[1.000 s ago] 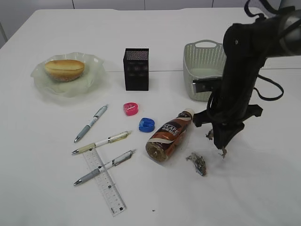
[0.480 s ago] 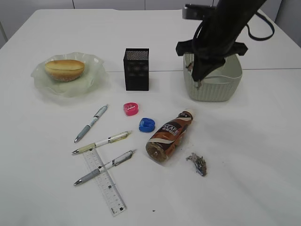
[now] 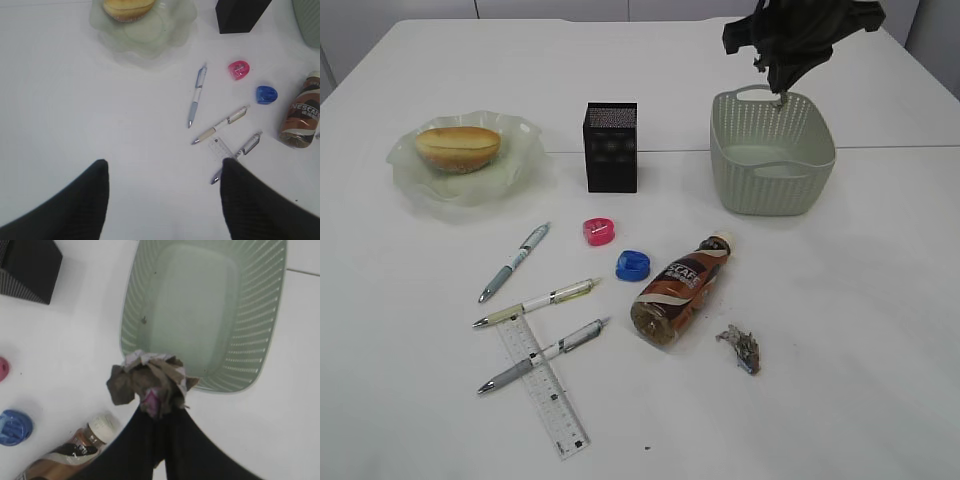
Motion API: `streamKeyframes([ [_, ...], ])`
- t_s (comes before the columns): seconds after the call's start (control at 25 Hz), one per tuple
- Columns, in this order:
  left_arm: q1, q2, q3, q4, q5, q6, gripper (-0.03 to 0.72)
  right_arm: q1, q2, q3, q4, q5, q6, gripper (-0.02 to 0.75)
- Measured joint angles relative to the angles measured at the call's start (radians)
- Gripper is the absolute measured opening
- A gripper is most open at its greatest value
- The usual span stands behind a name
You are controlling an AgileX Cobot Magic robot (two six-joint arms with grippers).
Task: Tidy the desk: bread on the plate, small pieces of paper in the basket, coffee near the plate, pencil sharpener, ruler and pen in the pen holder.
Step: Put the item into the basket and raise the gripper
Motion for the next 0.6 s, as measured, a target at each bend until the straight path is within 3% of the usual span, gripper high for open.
streamKeyframes([
  [0.36,0.0,0.0,0.0,-0.004,0.0,0.0,0.506,-0.081,0.039,-0.011,-0.021,-0.113,0.083,0.022],
  [0.6,0.0,0.0,0.0,-0.004,0.0,0.0,0.506,-0.085,0.133,-0.032,-0.024,-0.153,0.092,0.1],
])
